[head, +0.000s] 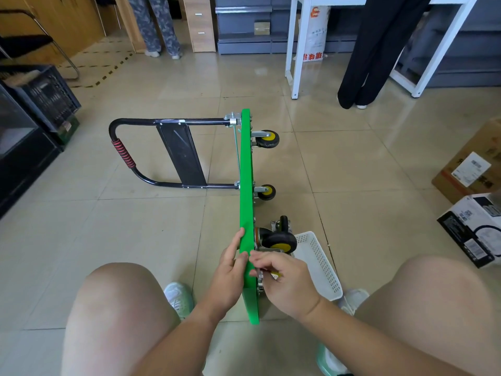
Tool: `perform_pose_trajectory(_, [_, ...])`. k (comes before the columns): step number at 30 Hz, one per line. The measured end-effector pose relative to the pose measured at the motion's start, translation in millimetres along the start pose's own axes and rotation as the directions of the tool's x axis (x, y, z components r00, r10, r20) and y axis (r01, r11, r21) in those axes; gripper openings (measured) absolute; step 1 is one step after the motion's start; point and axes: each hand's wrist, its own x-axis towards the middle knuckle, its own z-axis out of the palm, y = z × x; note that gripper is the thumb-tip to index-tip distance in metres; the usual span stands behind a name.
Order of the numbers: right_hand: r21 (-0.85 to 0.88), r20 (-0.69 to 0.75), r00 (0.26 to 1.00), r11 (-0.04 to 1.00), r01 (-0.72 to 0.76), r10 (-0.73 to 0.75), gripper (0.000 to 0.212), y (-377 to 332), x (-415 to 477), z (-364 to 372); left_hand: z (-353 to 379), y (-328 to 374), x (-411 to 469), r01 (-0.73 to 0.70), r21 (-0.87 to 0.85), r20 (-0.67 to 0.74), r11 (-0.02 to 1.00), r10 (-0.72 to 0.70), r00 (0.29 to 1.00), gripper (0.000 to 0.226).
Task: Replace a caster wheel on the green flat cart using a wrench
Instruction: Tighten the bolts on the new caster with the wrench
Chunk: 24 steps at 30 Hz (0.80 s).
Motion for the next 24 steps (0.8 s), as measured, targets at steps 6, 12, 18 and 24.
perform_pose_trajectory(6, [-0.019, 0.105, 0.984, 0.989, -0.144, 0.145, 0.027, 13, 13, 0, 2, -3, 3, 0.006, 0.003, 0.0, 1.0, -0.006, 1.0, 0.049])
perform_pose_trajectory(12, [0.09, 0.031, 0.938, 0.933, -0.348, 0.346, 0.027, 5, 49, 1, 0, -6, 5, -0.004, 0.005, -0.004, 1.0, 0.004, 1.0, 0.05])
perform_pose_trajectory(18, [0.045, 0.096, 0.848, 0.849, -0.526, 0.521, 0.03, 12, 111, -1, 0, -6, 6, 0.028, -0.005, 0.011, 1.0, -0.028, 1.0, 0.048])
perform_pose_trajectory(24, [0.095, 0.121, 0.832, 0.828, -0.552, 0.541, 0.018, 0, 117, -13, -1, -2, 3, 0.031, 0.013, 0.018, 0.999, -0.031, 0.999, 0.051])
